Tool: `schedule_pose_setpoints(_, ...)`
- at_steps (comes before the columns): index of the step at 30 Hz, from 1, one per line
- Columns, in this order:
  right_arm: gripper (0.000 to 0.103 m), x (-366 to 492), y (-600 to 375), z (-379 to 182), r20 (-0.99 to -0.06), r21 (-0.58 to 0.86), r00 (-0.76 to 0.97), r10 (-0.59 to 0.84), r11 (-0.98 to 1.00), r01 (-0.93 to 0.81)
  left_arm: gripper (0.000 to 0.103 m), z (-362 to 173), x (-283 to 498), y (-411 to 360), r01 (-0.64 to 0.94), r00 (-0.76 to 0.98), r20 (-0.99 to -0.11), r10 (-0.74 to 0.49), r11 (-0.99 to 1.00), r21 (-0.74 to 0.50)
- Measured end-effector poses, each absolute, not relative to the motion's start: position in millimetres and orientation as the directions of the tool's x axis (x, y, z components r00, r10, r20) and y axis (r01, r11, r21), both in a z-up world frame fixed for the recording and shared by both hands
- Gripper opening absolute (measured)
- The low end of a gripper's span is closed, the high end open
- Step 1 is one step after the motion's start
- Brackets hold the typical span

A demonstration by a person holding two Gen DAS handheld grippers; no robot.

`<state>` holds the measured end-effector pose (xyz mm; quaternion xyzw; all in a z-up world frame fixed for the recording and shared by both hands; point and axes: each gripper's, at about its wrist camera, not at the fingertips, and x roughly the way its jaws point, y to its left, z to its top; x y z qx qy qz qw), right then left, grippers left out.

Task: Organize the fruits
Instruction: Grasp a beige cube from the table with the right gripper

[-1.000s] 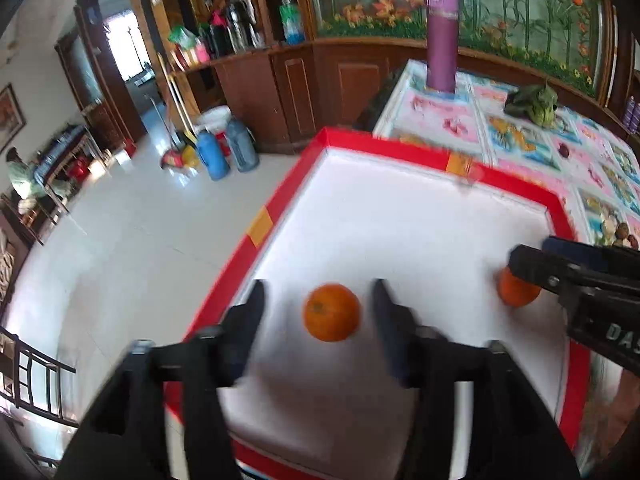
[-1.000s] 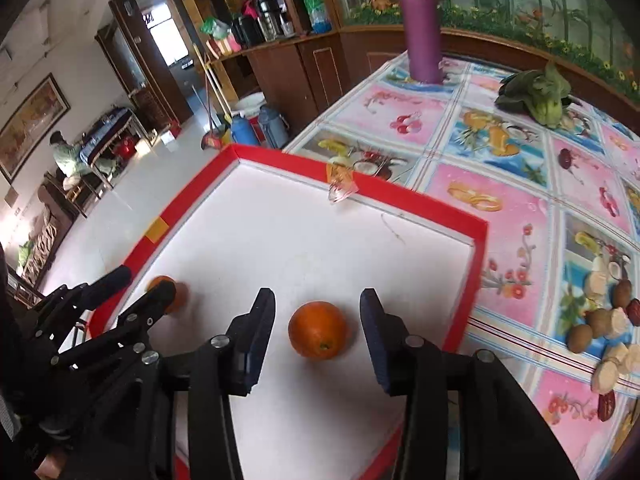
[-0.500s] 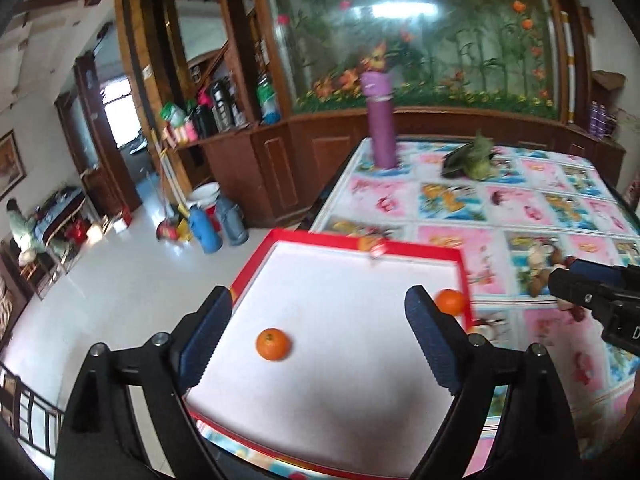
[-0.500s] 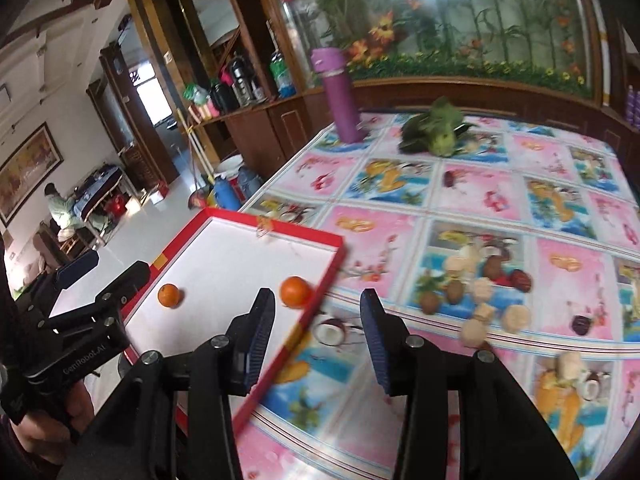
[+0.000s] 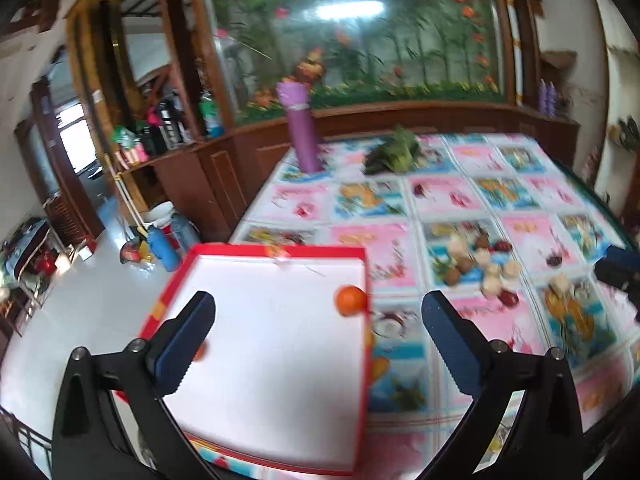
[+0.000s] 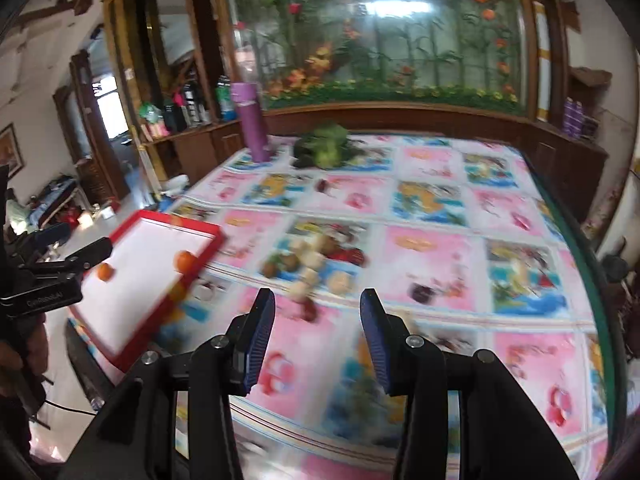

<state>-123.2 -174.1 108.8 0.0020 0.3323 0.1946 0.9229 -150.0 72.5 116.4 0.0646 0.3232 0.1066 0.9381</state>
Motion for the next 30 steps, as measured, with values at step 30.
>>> schedule_pose_setpoints(30,0.034,-51.7,-200.2,26.6,-0.767,0.209,0.559,0.314,0.947,-0.246,0.076,42.1,-43.1,-24.4,0.262,0.552,-0.831,-0.071,0.961,0.092)
